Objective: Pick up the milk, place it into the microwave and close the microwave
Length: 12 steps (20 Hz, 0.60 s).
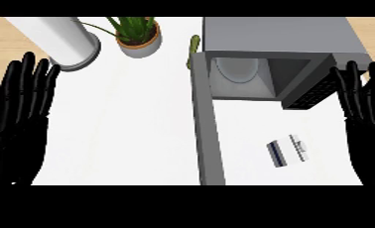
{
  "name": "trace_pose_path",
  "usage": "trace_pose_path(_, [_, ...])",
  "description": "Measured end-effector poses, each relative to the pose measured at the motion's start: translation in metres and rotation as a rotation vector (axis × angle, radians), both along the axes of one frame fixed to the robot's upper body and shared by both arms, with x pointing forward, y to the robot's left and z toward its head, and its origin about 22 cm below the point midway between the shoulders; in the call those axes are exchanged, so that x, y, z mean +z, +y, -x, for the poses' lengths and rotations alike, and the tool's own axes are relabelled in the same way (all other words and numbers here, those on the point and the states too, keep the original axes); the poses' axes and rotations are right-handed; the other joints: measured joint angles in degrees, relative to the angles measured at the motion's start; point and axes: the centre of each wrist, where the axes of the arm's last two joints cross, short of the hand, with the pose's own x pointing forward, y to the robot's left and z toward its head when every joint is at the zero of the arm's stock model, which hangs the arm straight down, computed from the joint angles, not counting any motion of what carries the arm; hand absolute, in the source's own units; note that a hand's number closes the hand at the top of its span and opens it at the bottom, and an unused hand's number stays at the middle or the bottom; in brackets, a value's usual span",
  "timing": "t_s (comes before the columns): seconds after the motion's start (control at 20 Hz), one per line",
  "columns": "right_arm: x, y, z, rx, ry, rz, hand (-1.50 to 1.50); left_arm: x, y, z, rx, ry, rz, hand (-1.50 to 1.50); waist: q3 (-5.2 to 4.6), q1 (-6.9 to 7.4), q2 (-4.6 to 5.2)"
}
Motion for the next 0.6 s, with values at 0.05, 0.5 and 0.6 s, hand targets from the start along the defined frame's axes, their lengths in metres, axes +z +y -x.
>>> trace_pose_path(0.05, [-0.001,0.002,0.003,0.002,-0.006,-0.004,-1.50,0.005,0.002,0.004,0.010,-0.004,-0.001,-1.50,-0.12,-0.36,0.36])
trace_pose_path(0.5, [-0.001,-0.006,0.048,0.037,0.031,-0.015,-1.50,0.006,0.019,0.022,-0.006,0.096,0.117,-1.50,-0.55,-1.77,1.44])
trace_pose_path(0.6, [0.002,-0.009,0.054,0.044,0.039,-0.027,-1.50,0.011,0.027,0.032,-0.016,0.113,0.146,-1.50,-0.58,-1.73,1.52])
